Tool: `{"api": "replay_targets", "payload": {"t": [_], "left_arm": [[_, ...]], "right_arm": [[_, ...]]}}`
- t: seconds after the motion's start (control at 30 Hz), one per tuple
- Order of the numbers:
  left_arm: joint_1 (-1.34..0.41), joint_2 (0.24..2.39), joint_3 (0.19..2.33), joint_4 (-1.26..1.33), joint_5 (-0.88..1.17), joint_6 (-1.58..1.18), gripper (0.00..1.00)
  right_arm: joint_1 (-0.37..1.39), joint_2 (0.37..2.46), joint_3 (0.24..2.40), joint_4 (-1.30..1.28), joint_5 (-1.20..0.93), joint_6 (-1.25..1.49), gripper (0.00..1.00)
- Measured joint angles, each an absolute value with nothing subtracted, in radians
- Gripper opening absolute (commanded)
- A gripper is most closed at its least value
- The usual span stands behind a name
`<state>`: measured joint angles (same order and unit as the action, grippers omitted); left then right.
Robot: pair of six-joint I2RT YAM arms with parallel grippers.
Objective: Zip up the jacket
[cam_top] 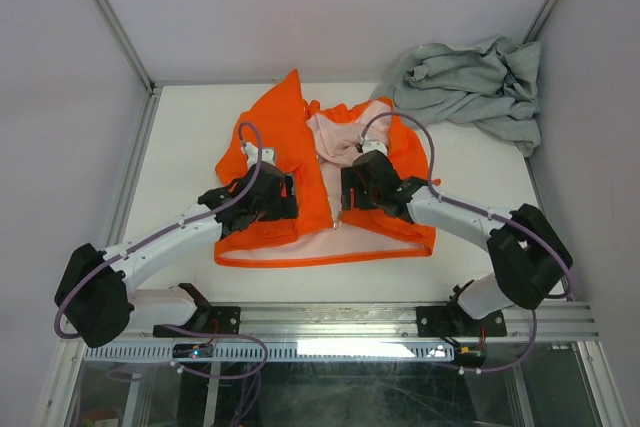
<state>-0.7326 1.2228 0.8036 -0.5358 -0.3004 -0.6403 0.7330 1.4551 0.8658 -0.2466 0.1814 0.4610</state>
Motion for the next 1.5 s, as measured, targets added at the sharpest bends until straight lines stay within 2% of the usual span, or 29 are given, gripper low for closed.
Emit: {"api": "replay_targets", "payload": {"t": [0.3, 0.37, 0.5, 0.6, 0.63, 0.8, 0.93, 1.0, 1.07, 1.3, 1.5], "left_arm": [[-0.732, 1.331, 0.866, -0.410, -0.213, -0.617, 0.78], [-0.732, 1.353, 0.866, -0.393, -0.184, -0.616, 0.78], [-0.733, 1.361, 0.865, -0.352, -0.123, -0.617, 0.79], [-0.732, 1.361, 0.865, -0.329, -0.099, -0.617, 0.79], [-0.732, 1.361, 0.865, -0.321, -0.093, -0.617, 0.79], [-0.732, 1.359, 0.865, -0.288, -0.050, -0.616, 0.79], [-0.732, 1.362, 0.865, -0.249, 0.008, -0.617, 0.77], [-0.733, 1.376, 0.869, -0.221, 0.046, -0.617, 0.77], [-0.732, 1.394, 0.873, -0.192, 0.086, -0.617, 0.76], [-0.732, 1.508, 0.894, -0.050, 0.252, -0.623, 0.75], [-0.731, 1.626, 0.951, 0.016, 0.385, -0.648, 0.70]], "right_arm": [[0.778, 1.645, 0.933, -0.302, 0.305, 0.463, 0.74], [0.782, 1.673, 0.933, -0.307, 0.333, 0.463, 0.71], [0.787, 1.678, 0.936, -0.308, 0.360, 0.459, 0.50], [0.787, 1.677, 0.933, -0.305, 0.374, 0.449, 0.31], [0.787, 1.673, 0.926, -0.301, 0.379, 0.445, 0.27], [0.785, 1.606, 0.869, -0.292, 0.376, 0.416, 0.24], [0.785, 1.495, 0.806, -0.281, 0.326, 0.378, 0.14], [0.785, 1.440, 0.780, -0.270, 0.296, 0.360, 0.12], [0.783, 1.388, 0.751, -0.245, 0.260, 0.343, 0.04], [0.754, 1.282, 0.642, -0.139, 0.099, 0.300, 0.01], [0.718, 1.235, 0.588, -0.072, -0.037, 0.278, 0.02]]}}
